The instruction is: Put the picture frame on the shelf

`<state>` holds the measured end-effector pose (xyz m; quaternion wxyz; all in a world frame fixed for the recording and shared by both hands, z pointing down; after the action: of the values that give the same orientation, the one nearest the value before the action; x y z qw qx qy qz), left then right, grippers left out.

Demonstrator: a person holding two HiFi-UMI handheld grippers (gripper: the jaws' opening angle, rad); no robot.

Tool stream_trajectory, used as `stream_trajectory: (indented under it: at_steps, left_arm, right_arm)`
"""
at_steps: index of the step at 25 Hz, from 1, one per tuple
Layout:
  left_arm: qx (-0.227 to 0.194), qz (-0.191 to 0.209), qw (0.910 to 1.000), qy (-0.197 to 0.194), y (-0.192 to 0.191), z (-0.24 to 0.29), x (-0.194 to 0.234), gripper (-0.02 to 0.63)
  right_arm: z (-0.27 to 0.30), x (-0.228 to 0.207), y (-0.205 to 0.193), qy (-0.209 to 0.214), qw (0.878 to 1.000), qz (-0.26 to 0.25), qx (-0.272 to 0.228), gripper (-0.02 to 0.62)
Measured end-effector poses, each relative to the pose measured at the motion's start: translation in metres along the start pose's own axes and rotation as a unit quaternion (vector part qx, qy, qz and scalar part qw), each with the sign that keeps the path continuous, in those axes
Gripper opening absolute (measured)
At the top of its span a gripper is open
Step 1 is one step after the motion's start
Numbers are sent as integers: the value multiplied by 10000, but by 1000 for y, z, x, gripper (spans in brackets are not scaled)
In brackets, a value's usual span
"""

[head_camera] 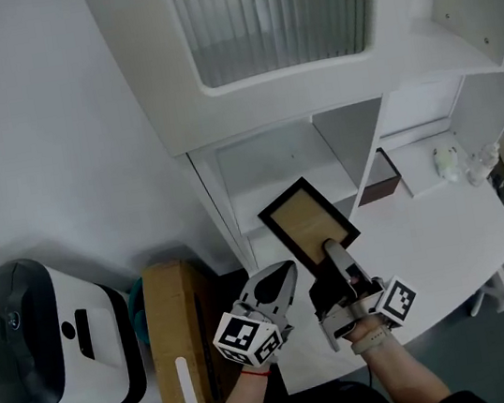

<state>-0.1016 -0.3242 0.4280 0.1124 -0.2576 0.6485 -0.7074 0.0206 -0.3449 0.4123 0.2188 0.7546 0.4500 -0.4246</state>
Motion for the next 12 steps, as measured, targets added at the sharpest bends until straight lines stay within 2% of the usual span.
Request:
stream_trajectory:
  at_steps: [12]
  left_arm:
    - [159,169,9990,-376,-4,10,12,3]
  right_arm:
    - [24,-27,-8,-498,9986,64,-157,51]
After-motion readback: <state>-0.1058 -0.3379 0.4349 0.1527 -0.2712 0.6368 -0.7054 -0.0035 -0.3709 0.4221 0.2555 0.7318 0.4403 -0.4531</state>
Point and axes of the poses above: the fingertips, and each gripper's own axes: z forward along the fingers, x to its left, y out of its top, the point moved 4 cm from there along -z, backward along the fingers, and after that the axes turned 12 degrees about y, right-handed, at the moved point
